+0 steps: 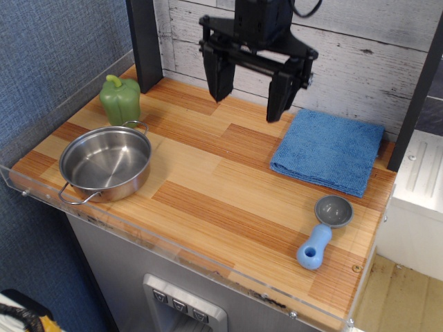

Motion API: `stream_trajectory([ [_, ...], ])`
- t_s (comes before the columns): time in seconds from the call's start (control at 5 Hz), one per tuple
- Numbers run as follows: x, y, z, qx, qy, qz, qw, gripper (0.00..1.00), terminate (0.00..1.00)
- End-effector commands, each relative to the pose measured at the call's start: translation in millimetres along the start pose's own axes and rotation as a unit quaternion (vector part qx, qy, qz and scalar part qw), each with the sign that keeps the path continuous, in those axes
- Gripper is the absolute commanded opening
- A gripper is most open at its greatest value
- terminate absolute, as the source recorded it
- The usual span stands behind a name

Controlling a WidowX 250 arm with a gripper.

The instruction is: Place the pot to the left of the blue spoon

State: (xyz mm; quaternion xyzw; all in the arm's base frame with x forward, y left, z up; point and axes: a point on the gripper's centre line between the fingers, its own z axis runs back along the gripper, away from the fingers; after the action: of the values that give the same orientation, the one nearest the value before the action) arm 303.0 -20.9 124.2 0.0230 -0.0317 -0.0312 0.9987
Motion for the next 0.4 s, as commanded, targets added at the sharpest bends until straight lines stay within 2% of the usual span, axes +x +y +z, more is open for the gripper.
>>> stream_trajectory([
  [0.0,-25.8,39.3,-18.4,-0.021,0.021,0.075,0.9967,1.0,0.0],
  [0.2,-43.1,63.8,-29.0,-0.023,0.022,0.108,0.9937,1.0,0.0],
])
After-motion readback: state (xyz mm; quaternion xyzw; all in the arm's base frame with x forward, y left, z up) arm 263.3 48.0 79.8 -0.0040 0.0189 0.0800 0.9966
